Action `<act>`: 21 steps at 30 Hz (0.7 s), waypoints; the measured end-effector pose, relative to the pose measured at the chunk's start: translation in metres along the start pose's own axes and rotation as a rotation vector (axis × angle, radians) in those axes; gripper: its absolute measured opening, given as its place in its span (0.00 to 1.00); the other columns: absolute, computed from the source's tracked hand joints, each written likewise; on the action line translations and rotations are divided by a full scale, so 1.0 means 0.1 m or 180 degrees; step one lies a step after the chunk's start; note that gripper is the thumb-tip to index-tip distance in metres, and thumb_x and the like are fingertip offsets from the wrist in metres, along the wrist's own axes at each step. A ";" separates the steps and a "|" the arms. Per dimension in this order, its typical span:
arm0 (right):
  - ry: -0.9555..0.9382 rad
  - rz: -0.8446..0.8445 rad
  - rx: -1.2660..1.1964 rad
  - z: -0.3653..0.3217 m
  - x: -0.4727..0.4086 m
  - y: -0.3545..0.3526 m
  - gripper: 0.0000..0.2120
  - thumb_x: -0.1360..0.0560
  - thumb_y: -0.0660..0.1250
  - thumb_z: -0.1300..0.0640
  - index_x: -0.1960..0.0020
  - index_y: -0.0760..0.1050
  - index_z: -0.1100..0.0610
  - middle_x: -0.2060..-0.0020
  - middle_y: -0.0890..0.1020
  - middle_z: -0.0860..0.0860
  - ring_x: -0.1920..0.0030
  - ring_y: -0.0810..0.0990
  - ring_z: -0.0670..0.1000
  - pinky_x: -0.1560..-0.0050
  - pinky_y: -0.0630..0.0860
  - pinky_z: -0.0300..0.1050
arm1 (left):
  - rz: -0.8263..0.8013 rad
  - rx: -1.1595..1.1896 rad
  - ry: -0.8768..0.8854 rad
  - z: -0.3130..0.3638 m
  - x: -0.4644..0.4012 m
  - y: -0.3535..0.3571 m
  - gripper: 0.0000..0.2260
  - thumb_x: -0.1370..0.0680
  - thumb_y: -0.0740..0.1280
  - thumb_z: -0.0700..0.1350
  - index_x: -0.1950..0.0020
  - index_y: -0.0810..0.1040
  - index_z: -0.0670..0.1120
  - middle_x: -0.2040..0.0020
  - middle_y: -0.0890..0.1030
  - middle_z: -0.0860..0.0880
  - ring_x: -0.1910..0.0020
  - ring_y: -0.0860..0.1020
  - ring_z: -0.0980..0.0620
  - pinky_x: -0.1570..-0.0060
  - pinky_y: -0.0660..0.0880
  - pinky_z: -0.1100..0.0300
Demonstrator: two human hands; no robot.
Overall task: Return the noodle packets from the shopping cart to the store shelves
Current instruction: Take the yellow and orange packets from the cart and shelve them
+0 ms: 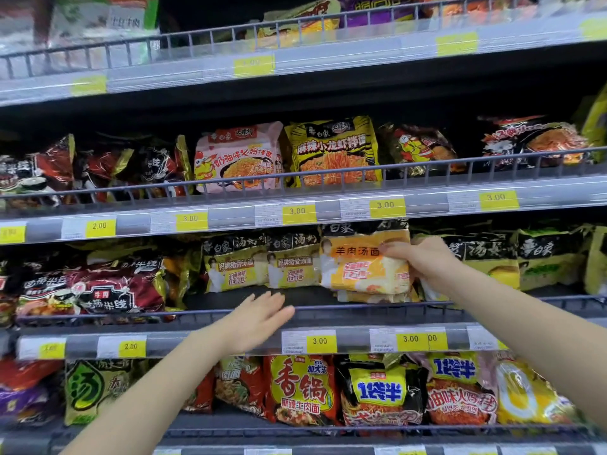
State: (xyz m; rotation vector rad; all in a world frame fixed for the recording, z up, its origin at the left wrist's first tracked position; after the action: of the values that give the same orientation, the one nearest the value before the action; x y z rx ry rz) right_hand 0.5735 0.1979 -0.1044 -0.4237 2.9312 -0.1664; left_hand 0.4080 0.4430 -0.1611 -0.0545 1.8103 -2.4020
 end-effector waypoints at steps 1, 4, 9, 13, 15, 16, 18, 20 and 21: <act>-0.0111 0.0098 0.0123 0.00 -0.01 -0.02 0.09 0.34 0.78 0.57 0.62 0.78 0.58 0.59 0.83 0.57 0.58 0.82 0.56 0.58 0.79 0.48 | -0.0112 -0.0217 0.0015 -0.01 0.03 0.06 0.36 0.24 0.43 0.66 0.23 0.51 0.44 0.22 0.51 0.48 0.23 0.48 0.54 0.27 0.42 0.59; -0.0233 0.0220 0.0425 0.06 -0.06 -0.03 0.10 0.33 0.77 0.56 0.60 0.77 0.57 0.61 0.80 0.53 0.62 0.79 0.50 0.67 0.74 0.39 | -0.0022 -0.0322 0.0088 -0.11 0.03 0.10 0.54 0.40 0.33 0.78 0.22 0.47 0.45 0.22 0.47 0.48 0.23 0.46 0.55 0.29 0.40 0.63; 0.0037 0.0139 0.0491 0.22 -0.12 -0.04 0.13 0.34 0.78 0.55 0.55 0.79 0.60 0.52 0.83 0.58 0.51 0.81 0.57 0.44 0.78 0.54 | 0.0001 -0.0367 0.0124 -0.08 0.05 0.11 0.53 0.40 0.35 0.77 0.22 0.47 0.45 0.22 0.47 0.49 0.24 0.45 0.55 0.30 0.40 0.64; -0.0043 0.0152 0.0925 0.28 -0.11 -0.04 0.18 0.32 0.76 0.55 0.50 0.77 0.65 0.50 0.80 0.59 0.47 0.78 0.57 0.47 0.73 0.45 | -0.0022 -0.0431 0.0095 -0.07 0.05 0.10 0.52 0.39 0.36 0.75 0.22 0.46 0.45 0.22 0.47 0.49 0.24 0.45 0.55 0.31 0.40 0.65; -0.0064 0.0087 0.1026 0.29 -0.12 -0.03 0.24 0.31 0.76 0.54 0.42 0.75 0.67 0.46 0.80 0.60 0.46 0.77 0.57 0.47 0.72 0.45 | -0.0027 -0.0438 0.0098 -0.07 0.05 0.10 0.53 0.40 0.35 0.77 0.22 0.46 0.45 0.22 0.47 0.49 0.24 0.45 0.56 0.31 0.40 0.65; -0.0054 0.0064 0.1081 0.30 -0.12 -0.03 0.27 0.31 0.75 0.54 0.38 0.73 0.67 0.43 0.79 0.61 0.45 0.77 0.57 0.44 0.72 0.46 | -0.0038 -0.0444 0.0093 -0.07 0.05 0.10 0.54 0.40 0.35 0.77 0.22 0.46 0.46 0.22 0.47 0.49 0.24 0.45 0.56 0.30 0.40 0.65; 0.0055 0.0035 0.1252 0.31 -0.12 -0.03 0.35 0.31 0.76 0.51 0.33 0.68 0.69 0.39 0.76 0.62 0.40 0.75 0.59 0.41 0.72 0.48 | -0.0060 -0.0440 0.0093 -0.07 0.06 0.11 0.55 0.41 0.35 0.78 0.22 0.46 0.46 0.22 0.46 0.49 0.24 0.45 0.55 0.30 0.39 0.65; 0.0061 0.0082 0.1594 0.31 -0.13 -0.05 0.33 0.31 0.75 0.49 0.37 0.69 0.70 0.45 0.79 0.61 0.43 0.77 0.59 0.48 0.74 0.46 | -0.0049 -0.0420 0.0098 -0.07 0.06 0.11 0.56 0.42 0.34 0.79 0.22 0.46 0.46 0.22 0.46 0.49 0.24 0.45 0.55 0.30 0.39 0.65; 0.0045 0.0093 0.1818 0.29 -0.13 -0.05 0.30 0.31 0.74 0.48 0.41 0.71 0.69 0.53 0.80 0.59 0.50 0.78 0.57 0.55 0.73 0.44 | -0.0060 -0.0427 0.0105 -0.07 0.05 0.11 0.56 0.42 0.34 0.79 0.22 0.46 0.46 0.22 0.46 0.49 0.24 0.44 0.55 0.31 0.39 0.65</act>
State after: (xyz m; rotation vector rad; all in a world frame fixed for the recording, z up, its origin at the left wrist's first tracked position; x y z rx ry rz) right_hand 0.5924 0.1939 -0.1300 -0.2848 2.7244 -0.9671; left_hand 0.4028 0.4462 -0.1738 -0.0457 1.9924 -2.3036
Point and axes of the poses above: each hand's wrist, its own x-axis away from the middle knuckle, its own y-axis out of the palm, z = x × y, the point moved 1 cm from there along -x, towards the middle knuckle
